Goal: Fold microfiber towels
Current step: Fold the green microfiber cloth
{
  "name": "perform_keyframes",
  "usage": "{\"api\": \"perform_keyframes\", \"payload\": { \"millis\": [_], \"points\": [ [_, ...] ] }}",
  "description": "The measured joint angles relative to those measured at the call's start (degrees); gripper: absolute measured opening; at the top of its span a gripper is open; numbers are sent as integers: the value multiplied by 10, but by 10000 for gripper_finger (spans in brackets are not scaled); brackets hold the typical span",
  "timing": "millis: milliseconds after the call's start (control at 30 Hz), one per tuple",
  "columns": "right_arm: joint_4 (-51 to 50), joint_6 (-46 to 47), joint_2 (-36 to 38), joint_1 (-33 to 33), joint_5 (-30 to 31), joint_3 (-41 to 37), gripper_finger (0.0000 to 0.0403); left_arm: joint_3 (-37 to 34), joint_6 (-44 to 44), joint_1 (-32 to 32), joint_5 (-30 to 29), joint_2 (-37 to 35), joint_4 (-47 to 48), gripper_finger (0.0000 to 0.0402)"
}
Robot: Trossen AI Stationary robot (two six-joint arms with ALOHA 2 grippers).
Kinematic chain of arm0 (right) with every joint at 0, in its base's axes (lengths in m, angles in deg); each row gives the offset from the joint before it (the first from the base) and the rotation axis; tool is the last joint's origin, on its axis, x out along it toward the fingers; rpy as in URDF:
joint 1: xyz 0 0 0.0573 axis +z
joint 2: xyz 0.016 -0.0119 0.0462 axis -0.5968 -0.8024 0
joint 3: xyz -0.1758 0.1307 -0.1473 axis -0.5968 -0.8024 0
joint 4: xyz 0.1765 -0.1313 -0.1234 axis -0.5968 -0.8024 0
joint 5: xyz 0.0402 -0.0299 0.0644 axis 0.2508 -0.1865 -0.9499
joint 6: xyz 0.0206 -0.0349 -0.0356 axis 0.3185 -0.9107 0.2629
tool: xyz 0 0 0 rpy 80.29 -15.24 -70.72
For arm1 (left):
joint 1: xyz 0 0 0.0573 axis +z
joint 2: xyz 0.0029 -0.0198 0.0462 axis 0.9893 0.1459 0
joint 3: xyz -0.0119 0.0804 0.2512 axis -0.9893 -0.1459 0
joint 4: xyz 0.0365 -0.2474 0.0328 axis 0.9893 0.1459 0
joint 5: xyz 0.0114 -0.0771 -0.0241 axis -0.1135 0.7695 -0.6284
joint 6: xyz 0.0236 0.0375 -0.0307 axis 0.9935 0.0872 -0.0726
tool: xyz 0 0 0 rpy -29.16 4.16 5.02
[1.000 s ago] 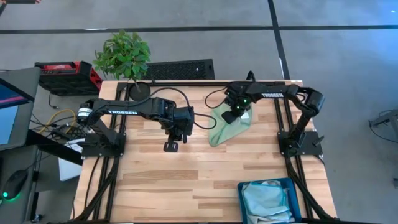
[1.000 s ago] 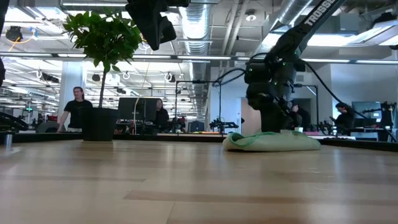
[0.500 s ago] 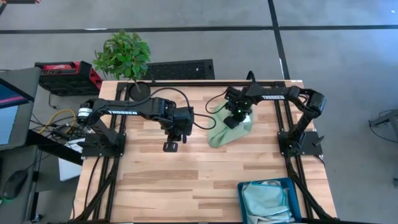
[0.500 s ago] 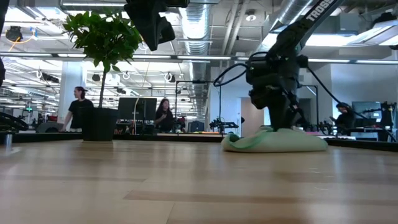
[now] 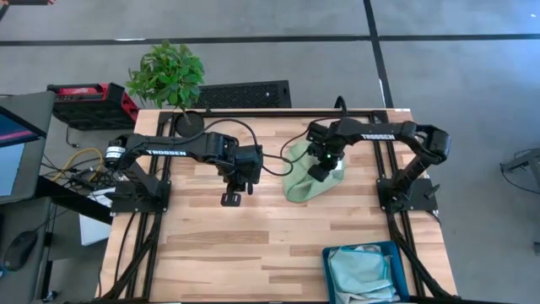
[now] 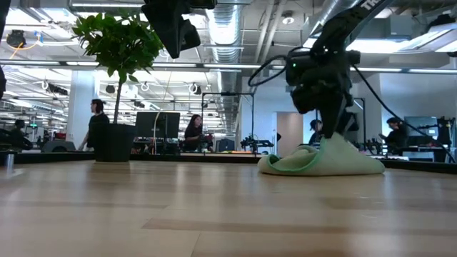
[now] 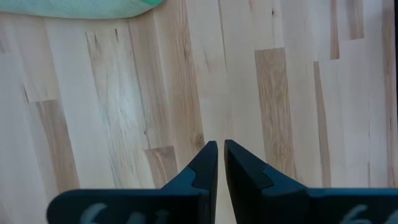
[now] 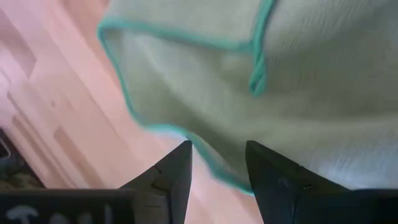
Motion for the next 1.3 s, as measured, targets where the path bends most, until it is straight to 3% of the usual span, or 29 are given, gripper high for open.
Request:
{"api": "perform_keyframes", "payload": {
  "millis": [500,833,1100,1300],
  "points": [
    [-77,-32,36,71,-1,-12,173,0,-16,0,0,0,0,19],
    [1,-154,36,132,118,-12,173,0,-16,0,0,0,0,19],
    [0,-311,34,120,115,-12,173,0,-15,0,0,0,0,19],
    [3,-345,10,102,91,-12,173,0,-15,0,0,0,0,19]
  ]
}}
